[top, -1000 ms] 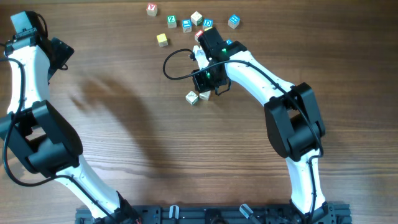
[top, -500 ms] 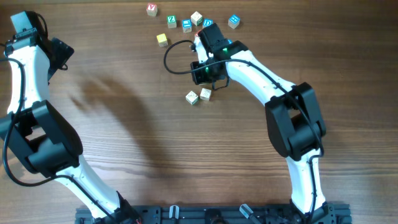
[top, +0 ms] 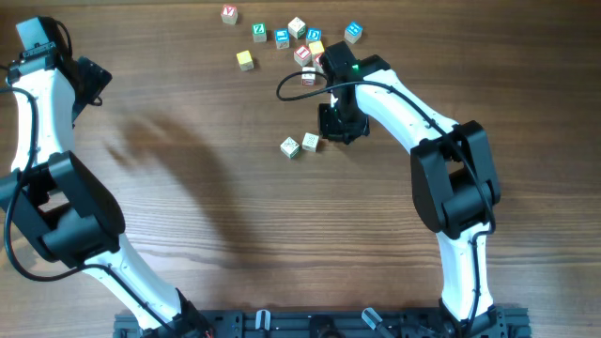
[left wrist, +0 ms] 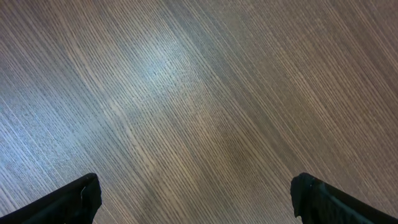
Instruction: Form a circle
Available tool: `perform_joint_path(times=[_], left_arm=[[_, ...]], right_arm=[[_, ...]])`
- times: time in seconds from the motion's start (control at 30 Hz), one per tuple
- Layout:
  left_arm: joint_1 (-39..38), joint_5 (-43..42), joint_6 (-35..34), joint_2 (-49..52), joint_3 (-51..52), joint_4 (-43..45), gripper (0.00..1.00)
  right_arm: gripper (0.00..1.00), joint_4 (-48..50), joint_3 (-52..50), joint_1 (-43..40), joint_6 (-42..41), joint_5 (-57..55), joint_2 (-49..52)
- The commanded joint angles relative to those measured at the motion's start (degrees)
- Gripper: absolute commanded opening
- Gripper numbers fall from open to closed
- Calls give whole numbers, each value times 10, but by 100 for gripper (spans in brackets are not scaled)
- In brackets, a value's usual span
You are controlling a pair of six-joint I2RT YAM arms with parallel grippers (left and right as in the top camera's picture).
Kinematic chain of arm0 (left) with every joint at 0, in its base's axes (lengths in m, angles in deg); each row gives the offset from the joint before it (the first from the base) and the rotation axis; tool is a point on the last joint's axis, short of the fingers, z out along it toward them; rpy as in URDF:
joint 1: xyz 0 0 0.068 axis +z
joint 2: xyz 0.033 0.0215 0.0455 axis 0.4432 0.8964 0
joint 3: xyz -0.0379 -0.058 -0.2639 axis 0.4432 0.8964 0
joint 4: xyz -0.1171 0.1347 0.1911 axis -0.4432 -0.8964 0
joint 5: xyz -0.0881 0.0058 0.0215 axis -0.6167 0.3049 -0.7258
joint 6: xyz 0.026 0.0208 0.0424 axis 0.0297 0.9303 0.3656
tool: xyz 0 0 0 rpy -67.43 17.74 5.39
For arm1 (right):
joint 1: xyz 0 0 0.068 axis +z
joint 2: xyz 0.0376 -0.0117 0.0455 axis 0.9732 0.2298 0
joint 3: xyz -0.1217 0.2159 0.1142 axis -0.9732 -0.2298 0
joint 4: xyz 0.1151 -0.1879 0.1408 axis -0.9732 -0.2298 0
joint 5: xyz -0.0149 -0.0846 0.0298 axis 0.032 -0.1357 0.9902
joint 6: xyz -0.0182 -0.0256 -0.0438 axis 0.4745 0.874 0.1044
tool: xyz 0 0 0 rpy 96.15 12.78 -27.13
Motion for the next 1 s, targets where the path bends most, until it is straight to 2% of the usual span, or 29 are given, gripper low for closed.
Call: perform_joint_path(times=[0.0, 0.97], left_arm=[[2, 1, 4, -7, -6, 0, 100], [2, 1, 4, -7, -6, 0, 100]], right_arm=[[11, -5, -1, 5, -8, 24, -17], [11, 2, -1, 23, -8, 67, -17]])
